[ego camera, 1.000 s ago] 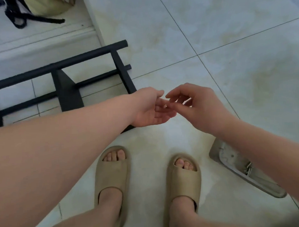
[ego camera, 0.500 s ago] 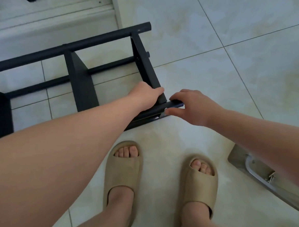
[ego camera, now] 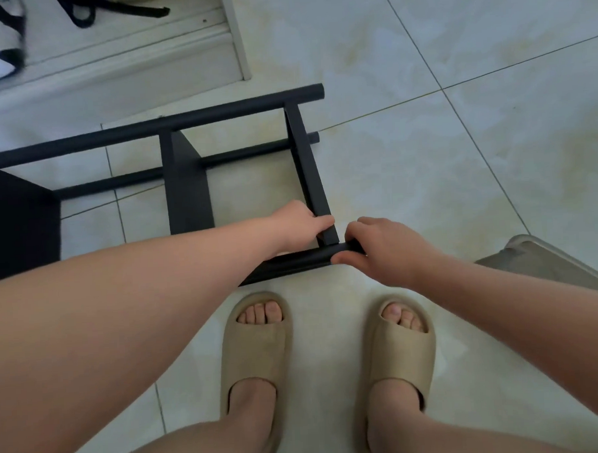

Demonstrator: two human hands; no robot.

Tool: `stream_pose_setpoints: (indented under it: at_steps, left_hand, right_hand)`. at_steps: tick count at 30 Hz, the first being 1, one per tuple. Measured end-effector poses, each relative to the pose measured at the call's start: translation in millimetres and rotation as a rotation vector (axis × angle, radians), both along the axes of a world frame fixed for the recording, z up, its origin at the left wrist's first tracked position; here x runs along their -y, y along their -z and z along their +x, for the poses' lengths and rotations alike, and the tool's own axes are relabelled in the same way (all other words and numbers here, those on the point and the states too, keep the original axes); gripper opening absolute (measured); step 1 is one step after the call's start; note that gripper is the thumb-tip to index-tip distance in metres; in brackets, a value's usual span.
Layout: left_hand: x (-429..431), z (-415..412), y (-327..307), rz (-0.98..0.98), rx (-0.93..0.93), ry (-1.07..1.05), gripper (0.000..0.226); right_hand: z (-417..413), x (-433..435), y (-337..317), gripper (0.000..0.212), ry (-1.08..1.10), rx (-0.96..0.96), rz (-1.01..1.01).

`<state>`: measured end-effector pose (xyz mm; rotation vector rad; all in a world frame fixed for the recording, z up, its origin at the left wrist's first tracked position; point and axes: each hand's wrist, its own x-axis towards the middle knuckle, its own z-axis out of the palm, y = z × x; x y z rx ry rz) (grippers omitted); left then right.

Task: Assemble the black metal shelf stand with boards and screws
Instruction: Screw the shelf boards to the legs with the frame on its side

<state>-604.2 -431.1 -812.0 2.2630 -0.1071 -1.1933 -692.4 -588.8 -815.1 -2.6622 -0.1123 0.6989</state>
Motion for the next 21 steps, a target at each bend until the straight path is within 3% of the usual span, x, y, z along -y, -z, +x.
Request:
stream_pose_setpoints:
  at_steps: [5, 9, 14, 21]
  left_hand:
    - [-6, -14, 6, -0.026, -0.057, 0.076, 0.041]
    - [-11, -11, 9, -0.095, -0.127, 0.058, 0.038]
    - [-15, -8, 20, -0.203, -0.216, 0.013, 0.025]
    - [-27, -5, 32, -0.364, -0.324, -0.005, 0.032]
  right_hand:
    - [-27, 1, 9, 0.052, -0.004, 0.062, -0.042]
    - [-23, 6, 8, 0.076, -0.013, 0.213, -0.006]
    - [-3, 16, 12, 0.111, -0.201, 0.315, -0.033]
    - [36, 17, 27, 0.124, -0.507, 0.310, -0.060]
